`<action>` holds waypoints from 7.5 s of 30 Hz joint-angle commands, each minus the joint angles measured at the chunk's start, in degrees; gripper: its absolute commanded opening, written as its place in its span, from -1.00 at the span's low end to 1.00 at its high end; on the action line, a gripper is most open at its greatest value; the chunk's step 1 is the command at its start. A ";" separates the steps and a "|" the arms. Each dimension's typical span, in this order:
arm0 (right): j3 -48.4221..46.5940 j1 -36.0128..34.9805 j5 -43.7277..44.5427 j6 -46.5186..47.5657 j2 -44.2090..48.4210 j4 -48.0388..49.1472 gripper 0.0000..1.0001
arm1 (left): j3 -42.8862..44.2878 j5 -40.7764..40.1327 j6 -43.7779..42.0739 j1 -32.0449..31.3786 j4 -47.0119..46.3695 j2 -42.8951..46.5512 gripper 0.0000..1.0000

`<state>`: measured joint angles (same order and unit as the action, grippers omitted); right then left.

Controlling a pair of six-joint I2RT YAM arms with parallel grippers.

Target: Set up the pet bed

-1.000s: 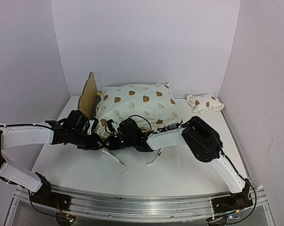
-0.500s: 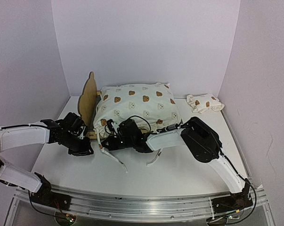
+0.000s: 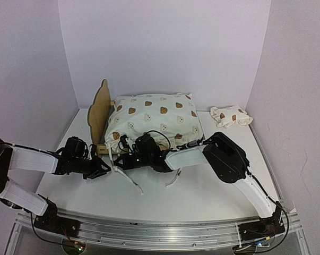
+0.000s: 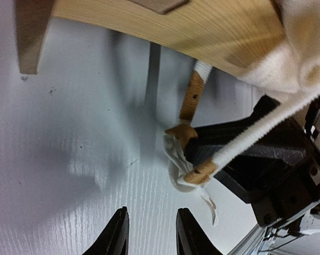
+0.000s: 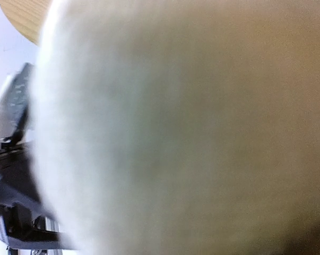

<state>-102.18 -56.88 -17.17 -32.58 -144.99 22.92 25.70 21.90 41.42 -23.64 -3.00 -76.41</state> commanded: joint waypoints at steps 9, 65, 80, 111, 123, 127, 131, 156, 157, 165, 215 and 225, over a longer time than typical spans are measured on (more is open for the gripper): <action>-3.89 0.21 -0.38 -2.04 -4.26 -0.33 -1.00 | -4.38 -0.39 20.11 6.90 -15.08 -3.81 -0.15; -6.09 -1.01 -5.49 -1.78 -4.24 0.87 -1.00 | -3.88 -1.91 23.66 2.63 -27.05 -9.64 -1.00; 1.33 -0.97 -2.65 2.04 2.19 0.95 -0.65 | -2.36 -5.98 15.65 3.42 -17.79 -6.79 -1.00; 5.25 -6.40 23.27 25.32 13.78 -27.80 -1.00 | 8.93 -11.20 -7.89 4.44 2.17 -0.10 -1.00; 1.35 2.34 26.05 28.29 21.69 -27.93 -1.00 | 12.99 -14.65 -17.62 9.51 12.98 -1.03 -1.00; -0.71 4.12 27.14 28.83 21.88 -27.93 -1.00 | 14.74 -14.32 -19.44 11.83 15.94 -1.02 -1.00; -2.35 4.68 26.76 29.82 22.78 -27.93 -1.00 | 14.89 -15.42 -21.41 14.19 17.67 -1.51 -1.00; 6.26 1.56 4.27 27.13 27.33 -27.12 -1.00 | 15.17 -9.58 -37.14 21.44 12.04 -6.68 -1.00; 6.41 -0.02 1.56 27.75 26.79 -27.06 -1.00 | 15.13 -9.05 -38.10 21.44 12.29 -6.58 -1.00; 9.42 -5.11 -5.66 22.43 26.10 -29.89 -0.02 | 17.30 -8.90 -43.63 21.44 17.30 -4.76 -0.47; 4.95 12.75 22.55 19.77 27.64 -52.71 -1.00 | 43.21 -30.16 -81.87 -10.74 25.07 -19.85 -0.35; 7.33 15.89 17.83 22.12 37.49 -53.41 -1.00 | 48.46 -24.81 -79.76 -7.99 31.12 -15.34 -1.00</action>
<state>-95.23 -43.17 3.54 -11.89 -115.93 -29.97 69.89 -6.32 -39.69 -33.26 25.26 -95.97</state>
